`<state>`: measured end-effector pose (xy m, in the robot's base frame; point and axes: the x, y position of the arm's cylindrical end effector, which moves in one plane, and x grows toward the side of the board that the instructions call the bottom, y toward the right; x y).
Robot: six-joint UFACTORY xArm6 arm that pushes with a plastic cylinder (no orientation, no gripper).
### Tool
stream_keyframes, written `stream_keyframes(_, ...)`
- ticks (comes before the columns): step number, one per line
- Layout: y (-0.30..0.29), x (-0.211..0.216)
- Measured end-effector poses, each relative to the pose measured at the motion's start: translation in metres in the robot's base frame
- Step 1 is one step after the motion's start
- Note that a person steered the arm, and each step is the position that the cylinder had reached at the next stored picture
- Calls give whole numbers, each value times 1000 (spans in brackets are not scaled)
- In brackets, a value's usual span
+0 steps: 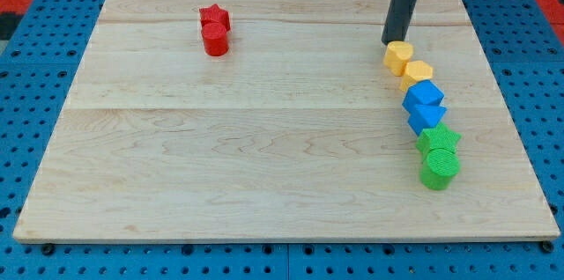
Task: Move yellow heart slightly down
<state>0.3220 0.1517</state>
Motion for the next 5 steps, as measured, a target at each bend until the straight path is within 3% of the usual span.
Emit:
stream_keyframes(2,-38,2)
stream_keyframes(5,-34,25)
